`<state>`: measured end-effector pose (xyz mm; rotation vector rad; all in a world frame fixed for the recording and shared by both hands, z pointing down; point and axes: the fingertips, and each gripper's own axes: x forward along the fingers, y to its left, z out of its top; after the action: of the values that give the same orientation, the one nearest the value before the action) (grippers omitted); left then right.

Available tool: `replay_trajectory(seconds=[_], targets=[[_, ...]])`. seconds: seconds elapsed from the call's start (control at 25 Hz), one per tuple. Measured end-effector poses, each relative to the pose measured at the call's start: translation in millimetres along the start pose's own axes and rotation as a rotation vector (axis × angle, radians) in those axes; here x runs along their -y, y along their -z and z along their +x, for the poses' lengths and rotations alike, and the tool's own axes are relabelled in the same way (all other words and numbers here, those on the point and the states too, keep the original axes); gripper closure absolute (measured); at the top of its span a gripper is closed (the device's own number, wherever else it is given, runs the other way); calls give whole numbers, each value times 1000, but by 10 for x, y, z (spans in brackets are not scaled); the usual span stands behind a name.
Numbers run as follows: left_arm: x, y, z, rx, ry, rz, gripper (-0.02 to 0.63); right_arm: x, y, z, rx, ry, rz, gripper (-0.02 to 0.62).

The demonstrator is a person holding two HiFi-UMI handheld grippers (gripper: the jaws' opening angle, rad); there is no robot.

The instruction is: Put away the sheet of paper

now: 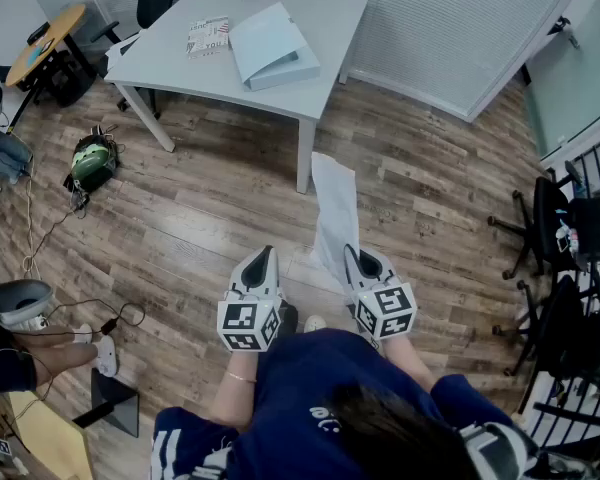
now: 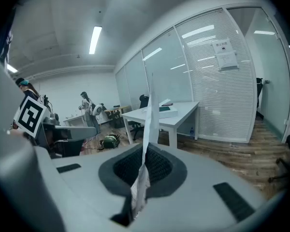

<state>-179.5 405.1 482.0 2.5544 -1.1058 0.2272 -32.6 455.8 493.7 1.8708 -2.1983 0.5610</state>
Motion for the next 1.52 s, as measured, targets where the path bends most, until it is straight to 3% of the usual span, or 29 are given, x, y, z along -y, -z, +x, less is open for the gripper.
replay_trajectory(seconds=[0.36,1.12,1.52], targets=[[-161,-105,154,3,3,17,601,-30,-110,168,10,12,14,588],[-1114,-449,814,-6,27,38,601,1,-528,1152,40,98,-3,586],[-1163,-463,1177,-22,36,8,601,222,-583,1382,9,102,-18,588]])
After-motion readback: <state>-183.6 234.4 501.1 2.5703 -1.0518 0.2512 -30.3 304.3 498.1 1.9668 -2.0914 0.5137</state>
